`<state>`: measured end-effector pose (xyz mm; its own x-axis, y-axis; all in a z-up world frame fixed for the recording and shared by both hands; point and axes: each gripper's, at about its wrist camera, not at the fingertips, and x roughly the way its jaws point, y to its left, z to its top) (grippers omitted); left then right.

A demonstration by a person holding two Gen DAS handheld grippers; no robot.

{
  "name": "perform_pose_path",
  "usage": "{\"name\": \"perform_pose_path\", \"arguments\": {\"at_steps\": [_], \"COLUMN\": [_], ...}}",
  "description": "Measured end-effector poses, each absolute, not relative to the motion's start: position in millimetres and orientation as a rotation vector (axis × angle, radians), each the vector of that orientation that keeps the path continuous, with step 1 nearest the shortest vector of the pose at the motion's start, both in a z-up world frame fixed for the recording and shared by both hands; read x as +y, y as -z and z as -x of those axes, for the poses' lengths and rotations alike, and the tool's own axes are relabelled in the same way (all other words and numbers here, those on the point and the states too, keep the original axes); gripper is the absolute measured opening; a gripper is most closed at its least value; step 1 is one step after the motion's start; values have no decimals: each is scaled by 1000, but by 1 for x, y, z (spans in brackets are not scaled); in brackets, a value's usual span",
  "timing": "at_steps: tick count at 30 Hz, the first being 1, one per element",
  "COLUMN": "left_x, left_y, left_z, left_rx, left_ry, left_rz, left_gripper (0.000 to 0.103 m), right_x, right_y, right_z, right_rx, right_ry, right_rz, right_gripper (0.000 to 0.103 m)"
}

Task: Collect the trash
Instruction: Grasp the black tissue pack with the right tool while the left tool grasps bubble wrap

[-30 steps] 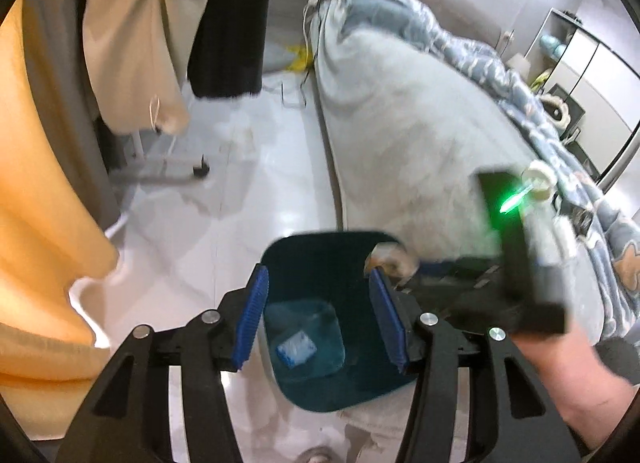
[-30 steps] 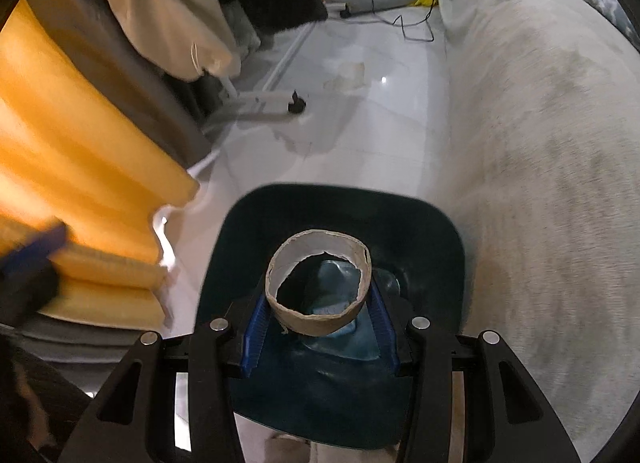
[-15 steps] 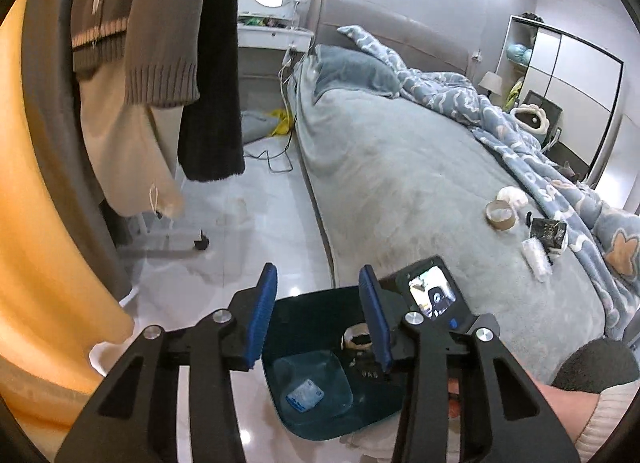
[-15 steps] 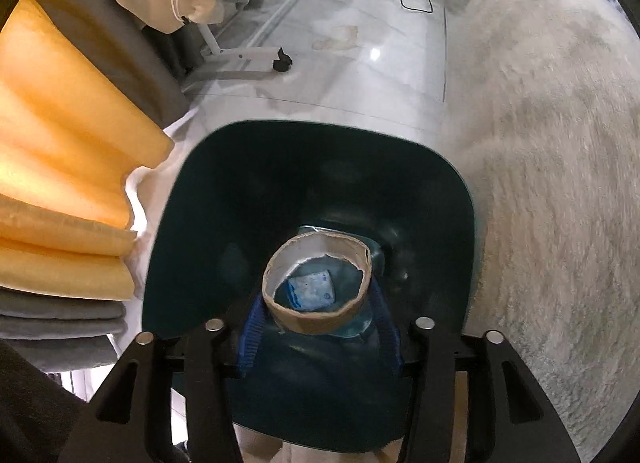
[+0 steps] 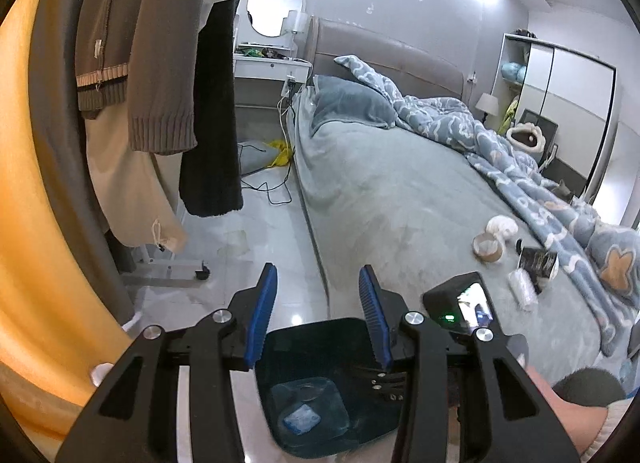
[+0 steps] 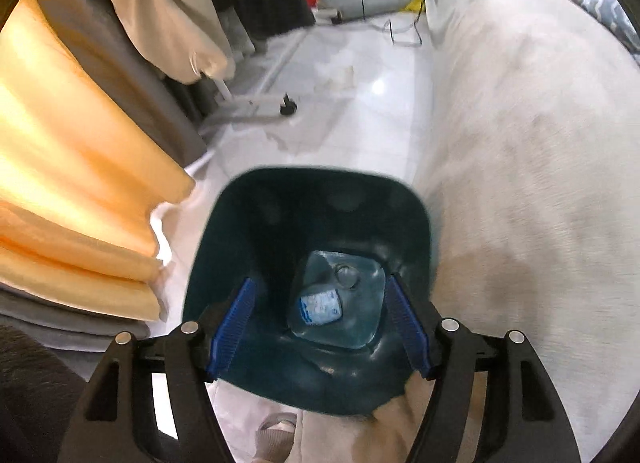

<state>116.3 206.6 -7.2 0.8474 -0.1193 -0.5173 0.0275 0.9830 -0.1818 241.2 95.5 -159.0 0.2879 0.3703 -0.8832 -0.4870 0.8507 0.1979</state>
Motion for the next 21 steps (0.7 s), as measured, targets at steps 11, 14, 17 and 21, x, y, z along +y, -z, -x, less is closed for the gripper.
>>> {"name": "perform_pose_path", "arguments": {"at_steps": [11, 14, 17, 21], "left_x": [165, 149, 133, 115], "left_y": [-2, -1, 0, 2], "left_z": [-141, -145, -151, -160], "left_rx": [515, 517, 531, 559], "left_ry": [138, 171, 206, 251], "left_rz": [181, 163, 166, 219], "left_gripper": [58, 60, 62, 64], "right_x": [42, 18, -9, -43], "right_y": [80, 69, 56, 41], "right_z": [-232, -232, -231, -229], "right_rx": [932, 905, 872, 835], "right_ry": [-549, -519, -486, -456], "right_rz": [207, 204, 215, 214], "right_gripper": [76, 76, 76, 76]}}
